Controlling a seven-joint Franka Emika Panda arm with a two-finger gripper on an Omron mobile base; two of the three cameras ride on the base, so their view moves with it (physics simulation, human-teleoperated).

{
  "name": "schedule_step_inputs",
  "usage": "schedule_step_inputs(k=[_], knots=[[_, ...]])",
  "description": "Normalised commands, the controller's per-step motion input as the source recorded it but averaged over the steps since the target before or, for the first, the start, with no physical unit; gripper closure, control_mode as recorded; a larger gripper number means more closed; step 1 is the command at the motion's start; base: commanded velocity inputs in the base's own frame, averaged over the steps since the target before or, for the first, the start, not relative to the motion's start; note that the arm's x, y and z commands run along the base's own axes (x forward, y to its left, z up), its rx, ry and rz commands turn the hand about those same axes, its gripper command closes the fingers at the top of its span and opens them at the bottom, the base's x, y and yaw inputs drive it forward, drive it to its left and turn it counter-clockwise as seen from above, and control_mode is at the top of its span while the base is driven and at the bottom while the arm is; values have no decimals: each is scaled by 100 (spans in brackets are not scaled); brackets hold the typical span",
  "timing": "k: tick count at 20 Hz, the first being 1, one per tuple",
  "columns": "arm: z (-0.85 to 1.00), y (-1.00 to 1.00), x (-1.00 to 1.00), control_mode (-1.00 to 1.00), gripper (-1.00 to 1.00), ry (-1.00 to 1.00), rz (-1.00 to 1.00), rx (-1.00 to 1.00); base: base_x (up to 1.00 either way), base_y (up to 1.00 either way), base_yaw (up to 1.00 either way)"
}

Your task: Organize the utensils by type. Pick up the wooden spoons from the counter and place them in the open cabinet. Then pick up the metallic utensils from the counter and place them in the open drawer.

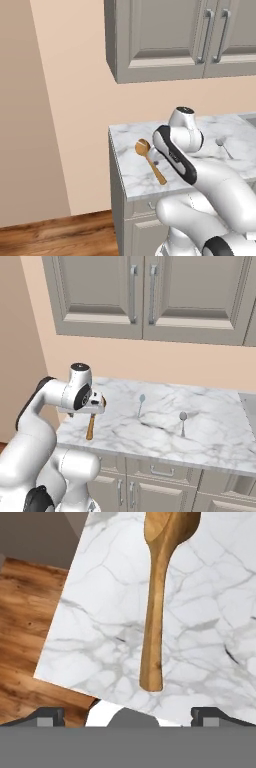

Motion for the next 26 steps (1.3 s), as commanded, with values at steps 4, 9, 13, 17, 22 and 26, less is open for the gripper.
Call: schedule_step_inputs(k=[4, 9, 13, 17, 22, 26], knots=[[-31, 0, 29, -100, -100, 0, 0, 0, 0, 0, 0], [-35, 0, 7, -100, -100, 0, 0, 0, 0, 0, 0], [-29, 0, 12, -100, -100, 0, 0, 0, 0, 0, 0], [-24, 0, 13, -100, -100, 0, 0, 0, 0, 0, 0], [-25, 0, 15, -100, -100, 0, 0, 0, 0, 0, 0], [-26, 0, 16, -100, -100, 0, 0, 0, 0, 0, 0]])
